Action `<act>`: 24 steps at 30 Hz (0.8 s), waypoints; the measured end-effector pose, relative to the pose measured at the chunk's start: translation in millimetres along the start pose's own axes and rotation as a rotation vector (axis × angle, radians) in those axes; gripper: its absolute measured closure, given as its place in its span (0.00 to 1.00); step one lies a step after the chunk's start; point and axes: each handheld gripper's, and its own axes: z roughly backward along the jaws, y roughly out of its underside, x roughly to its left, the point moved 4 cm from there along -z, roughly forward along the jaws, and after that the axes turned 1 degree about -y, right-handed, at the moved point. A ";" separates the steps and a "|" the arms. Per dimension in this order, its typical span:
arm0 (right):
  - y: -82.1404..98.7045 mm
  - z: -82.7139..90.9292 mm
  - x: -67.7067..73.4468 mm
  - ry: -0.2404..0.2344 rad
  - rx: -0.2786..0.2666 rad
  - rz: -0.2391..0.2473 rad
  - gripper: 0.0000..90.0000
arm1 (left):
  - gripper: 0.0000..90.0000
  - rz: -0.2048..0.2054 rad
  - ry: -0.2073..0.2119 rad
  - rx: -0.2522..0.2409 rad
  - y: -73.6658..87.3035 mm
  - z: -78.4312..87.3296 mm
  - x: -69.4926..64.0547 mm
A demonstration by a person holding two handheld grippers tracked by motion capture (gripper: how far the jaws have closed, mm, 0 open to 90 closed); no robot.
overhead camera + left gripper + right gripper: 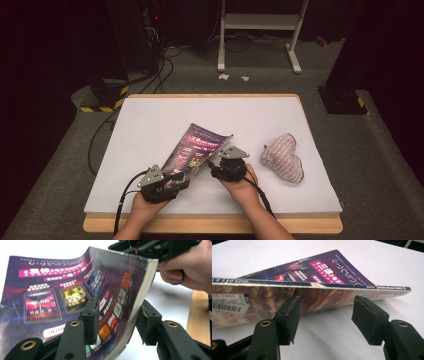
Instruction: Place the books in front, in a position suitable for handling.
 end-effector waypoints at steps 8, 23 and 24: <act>3.2 -0.1 -4.6 -0.003 -0.008 -0.013 0.43 | 0.59 0.010 -0.029 0.024 10.5 15.4 3.1; 2.6 -3.2 -11.1 -0.006 -0.031 -0.065 0.44 | 0.59 0.119 -0.102 -0.043 14.5 53.8 33.1; 1.7 -2.1 -12.4 -0.006 -0.038 -0.071 0.45 | 0.60 0.136 -0.120 -0.052 13.8 55.6 36.5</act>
